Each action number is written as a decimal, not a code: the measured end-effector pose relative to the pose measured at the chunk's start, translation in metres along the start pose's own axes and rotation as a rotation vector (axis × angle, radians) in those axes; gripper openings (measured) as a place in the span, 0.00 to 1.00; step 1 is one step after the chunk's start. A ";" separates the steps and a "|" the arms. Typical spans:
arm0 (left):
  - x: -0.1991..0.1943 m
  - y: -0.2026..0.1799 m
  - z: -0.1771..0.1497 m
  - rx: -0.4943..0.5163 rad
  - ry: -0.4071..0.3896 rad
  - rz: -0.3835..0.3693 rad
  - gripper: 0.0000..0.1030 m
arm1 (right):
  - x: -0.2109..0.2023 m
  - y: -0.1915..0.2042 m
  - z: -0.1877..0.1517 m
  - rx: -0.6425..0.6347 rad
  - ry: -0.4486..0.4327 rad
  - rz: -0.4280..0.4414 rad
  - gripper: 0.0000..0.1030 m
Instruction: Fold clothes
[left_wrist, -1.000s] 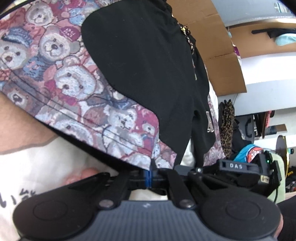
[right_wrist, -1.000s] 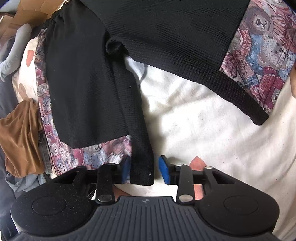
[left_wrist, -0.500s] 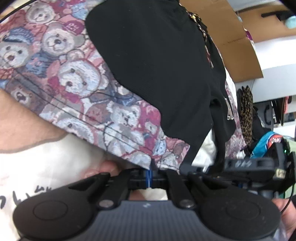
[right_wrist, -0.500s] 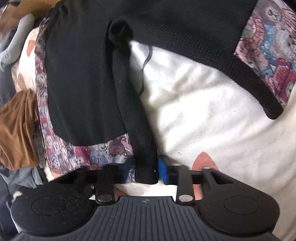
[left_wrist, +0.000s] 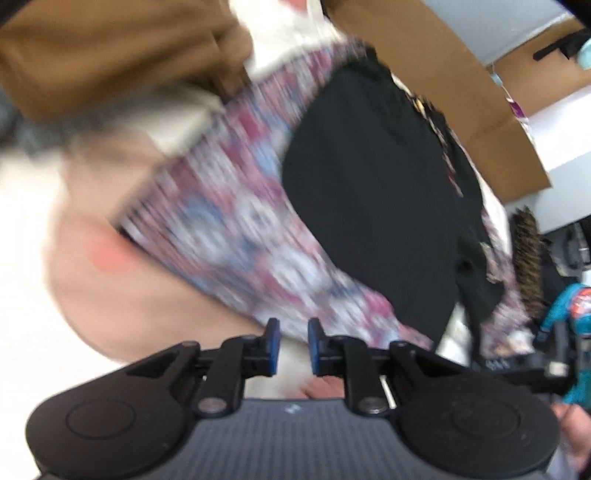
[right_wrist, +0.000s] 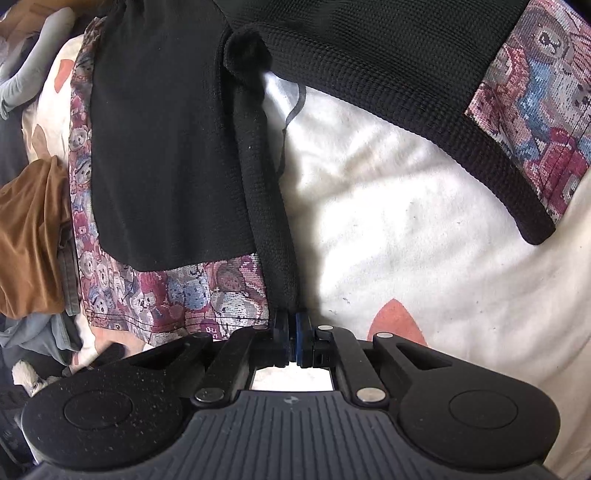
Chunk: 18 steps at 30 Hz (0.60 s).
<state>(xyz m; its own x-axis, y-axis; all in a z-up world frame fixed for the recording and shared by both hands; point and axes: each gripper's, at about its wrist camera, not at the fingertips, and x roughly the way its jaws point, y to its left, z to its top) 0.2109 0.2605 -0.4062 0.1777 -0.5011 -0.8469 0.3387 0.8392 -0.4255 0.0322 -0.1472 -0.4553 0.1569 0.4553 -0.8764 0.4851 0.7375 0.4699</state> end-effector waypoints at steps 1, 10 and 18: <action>-0.005 0.004 0.005 0.020 -0.022 0.034 0.20 | -0.002 -0.001 0.000 -0.004 0.001 0.000 0.01; -0.009 0.013 0.035 0.249 -0.141 0.253 0.45 | -0.003 -0.001 0.000 -0.020 0.001 -0.009 0.01; 0.009 0.021 0.024 0.312 -0.145 0.304 0.36 | -0.004 0.000 0.001 -0.040 0.002 -0.014 0.01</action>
<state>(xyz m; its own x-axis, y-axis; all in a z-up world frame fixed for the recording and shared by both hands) 0.2421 0.2684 -0.4148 0.4321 -0.2850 -0.8556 0.5095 0.8600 -0.0291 0.0325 -0.1494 -0.4518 0.1480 0.4458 -0.8828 0.4528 0.7630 0.4613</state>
